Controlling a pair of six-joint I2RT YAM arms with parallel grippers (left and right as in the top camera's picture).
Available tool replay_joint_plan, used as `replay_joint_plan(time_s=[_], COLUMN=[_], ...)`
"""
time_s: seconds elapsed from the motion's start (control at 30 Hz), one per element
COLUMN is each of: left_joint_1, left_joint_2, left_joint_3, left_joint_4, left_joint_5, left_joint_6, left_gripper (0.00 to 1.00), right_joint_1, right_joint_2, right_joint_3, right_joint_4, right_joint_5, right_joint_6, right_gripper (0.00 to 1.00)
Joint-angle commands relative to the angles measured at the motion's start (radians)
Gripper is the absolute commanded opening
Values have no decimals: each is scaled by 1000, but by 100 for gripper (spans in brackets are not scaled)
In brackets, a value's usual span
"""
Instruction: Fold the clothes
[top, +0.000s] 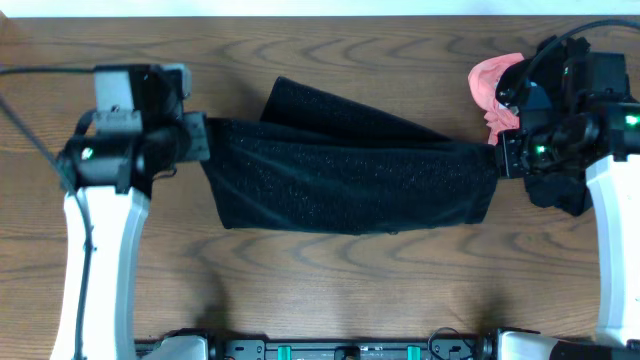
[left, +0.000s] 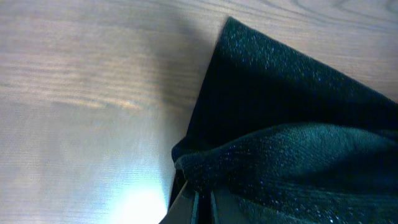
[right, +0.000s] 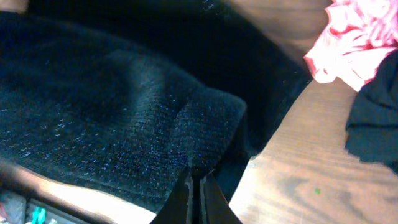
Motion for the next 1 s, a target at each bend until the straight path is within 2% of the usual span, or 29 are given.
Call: replay_joint_plan(time_s=[0.0,0.3,0.47,0.97], left_joint_1=[-5,-6,-6,-11], left_joint_2=[53,220,287,387], left_joint_3=[10,10,10,10], left_joint_4=[50,219,283,428], left_joint_5=[-24,-25,-25,-25], left_joint_6=[-2,-2,-2,-1], left_gripper=[6,6,6,6], right_joint_1=[-27,-46,-47,-48], right_joint_2=[1,7,40,248], right_joint_3=[-68,-280,-356,-372], right_joint_4=[65,505,696,873], right_joint_5=[56,116,115,142], right_joint_6=[42,22,26,25], right_gripper=[1,1,1,1])
